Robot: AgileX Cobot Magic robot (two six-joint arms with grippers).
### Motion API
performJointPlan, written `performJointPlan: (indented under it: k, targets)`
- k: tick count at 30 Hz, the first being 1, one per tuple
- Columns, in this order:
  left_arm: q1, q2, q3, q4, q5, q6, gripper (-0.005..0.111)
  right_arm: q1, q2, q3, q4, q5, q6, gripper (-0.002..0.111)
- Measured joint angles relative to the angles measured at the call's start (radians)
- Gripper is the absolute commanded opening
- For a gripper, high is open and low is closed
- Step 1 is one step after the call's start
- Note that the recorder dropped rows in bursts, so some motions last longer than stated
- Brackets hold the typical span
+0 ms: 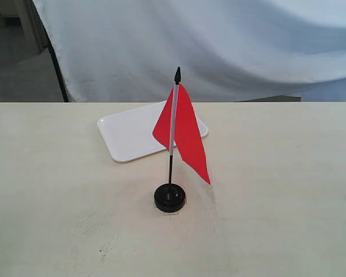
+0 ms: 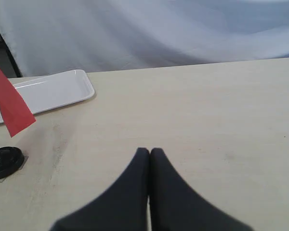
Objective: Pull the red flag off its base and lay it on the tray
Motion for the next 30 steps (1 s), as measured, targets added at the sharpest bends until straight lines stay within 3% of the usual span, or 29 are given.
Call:
performJointPlan:
  k: [24, 30]
  targets:
    - [0.0, 0.0, 0.0, 0.0, 0.0, 0.0, 0.0, 0.0, 0.0, 0.0, 0.0, -0.012, 0.0, -0.001]
    - [0.0, 0.0, 0.0, 0.0, 0.0, 0.0, 0.0, 0.0, 0.0, 0.0, 0.0, -0.25, 0.0, -0.001]
